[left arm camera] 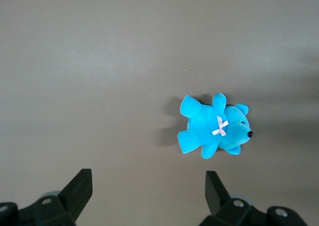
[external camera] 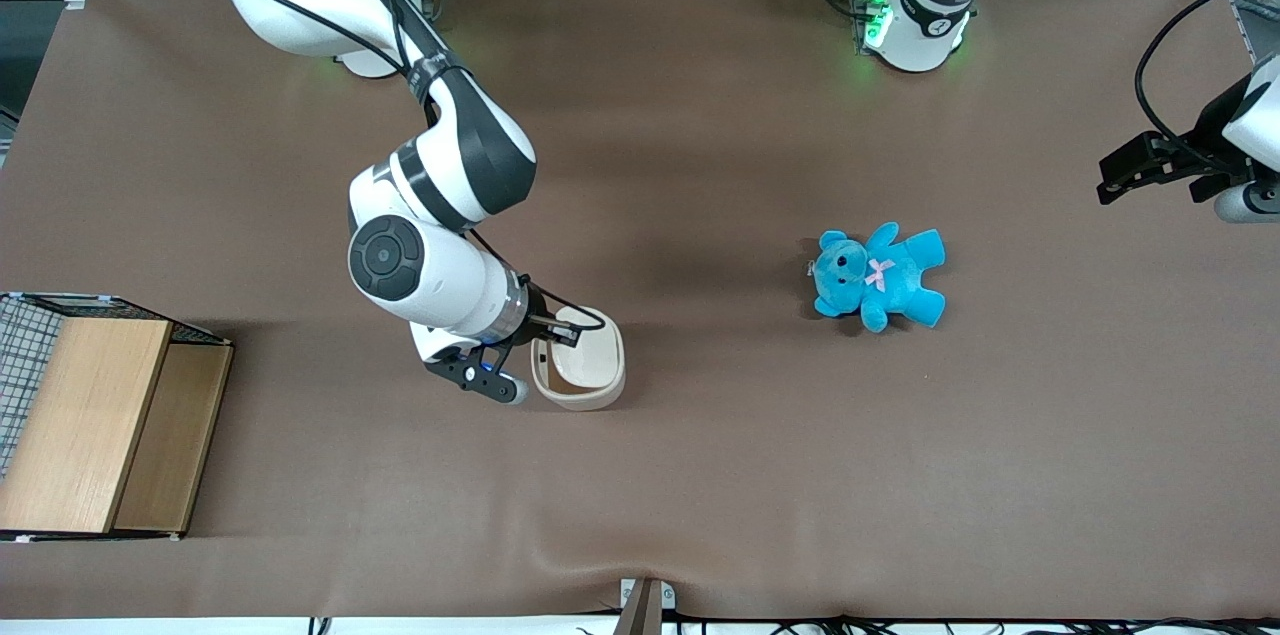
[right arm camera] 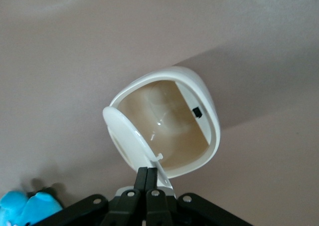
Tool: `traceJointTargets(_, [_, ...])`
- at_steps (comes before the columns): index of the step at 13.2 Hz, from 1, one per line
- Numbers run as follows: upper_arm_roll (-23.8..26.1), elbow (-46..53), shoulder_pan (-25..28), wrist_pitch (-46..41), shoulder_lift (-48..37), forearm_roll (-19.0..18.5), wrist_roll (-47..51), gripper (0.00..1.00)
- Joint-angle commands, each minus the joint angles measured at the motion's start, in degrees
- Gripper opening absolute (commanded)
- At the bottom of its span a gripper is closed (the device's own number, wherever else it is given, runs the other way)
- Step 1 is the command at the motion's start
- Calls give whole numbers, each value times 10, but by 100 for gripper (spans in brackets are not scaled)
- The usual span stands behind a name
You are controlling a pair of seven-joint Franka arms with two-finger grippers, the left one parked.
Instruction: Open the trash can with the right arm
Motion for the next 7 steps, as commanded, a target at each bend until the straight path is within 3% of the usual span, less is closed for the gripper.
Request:
traceJointTargets(1, [-1,0,1,-28,-25,14,17,0])
traceJointTargets(2, [-2,0,0,-43,-37,17,17,0])
traceJointTargets(5, [-5,0,-8,-80,-73,76,16,0])
traceJointTargets(7, [-8,0,-8,-97,-89,77,17,7])
